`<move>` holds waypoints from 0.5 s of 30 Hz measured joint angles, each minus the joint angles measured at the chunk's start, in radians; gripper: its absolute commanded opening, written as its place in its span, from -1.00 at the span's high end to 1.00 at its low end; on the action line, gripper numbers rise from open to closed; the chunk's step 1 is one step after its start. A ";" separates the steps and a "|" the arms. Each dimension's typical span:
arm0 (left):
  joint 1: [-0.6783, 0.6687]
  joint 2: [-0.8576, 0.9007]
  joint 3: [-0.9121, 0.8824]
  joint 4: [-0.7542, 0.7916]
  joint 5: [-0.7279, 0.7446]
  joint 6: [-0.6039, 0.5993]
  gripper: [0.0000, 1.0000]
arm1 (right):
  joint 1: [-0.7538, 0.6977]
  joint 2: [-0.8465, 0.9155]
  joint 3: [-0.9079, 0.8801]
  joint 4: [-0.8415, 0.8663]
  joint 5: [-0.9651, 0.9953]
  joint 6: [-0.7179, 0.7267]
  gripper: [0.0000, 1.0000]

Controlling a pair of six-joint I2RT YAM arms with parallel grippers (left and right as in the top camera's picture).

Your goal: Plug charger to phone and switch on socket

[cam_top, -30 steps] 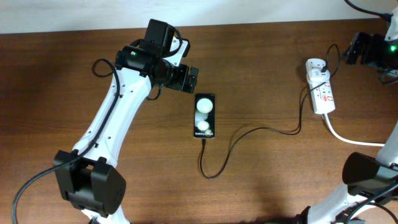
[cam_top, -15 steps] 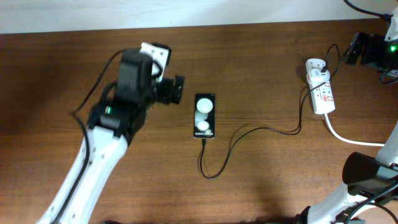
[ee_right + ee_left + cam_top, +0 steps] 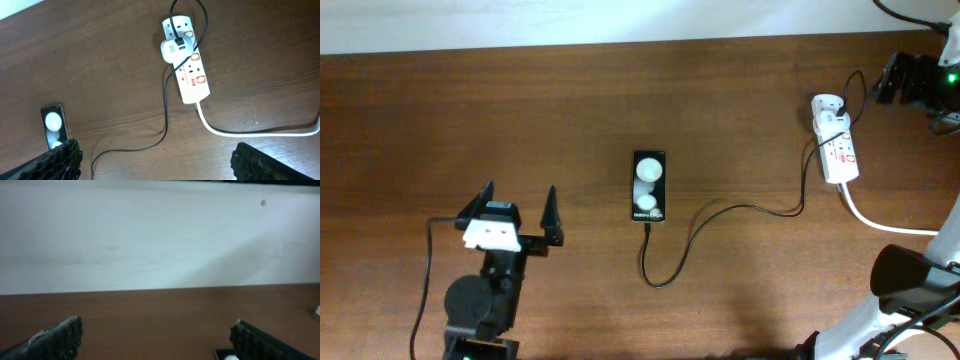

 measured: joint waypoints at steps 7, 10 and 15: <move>0.123 -0.226 -0.249 0.157 0.039 0.000 -0.98 | 0.000 0.000 0.000 0.001 0.000 0.001 -0.97; 0.150 -0.324 -0.277 0.042 0.044 0.000 -0.98 | 0.000 0.000 0.000 0.000 0.000 0.000 -0.97; 0.201 -0.446 -0.283 -0.201 0.048 0.000 -0.98 | 0.000 0.000 0.000 0.000 0.000 0.000 -0.97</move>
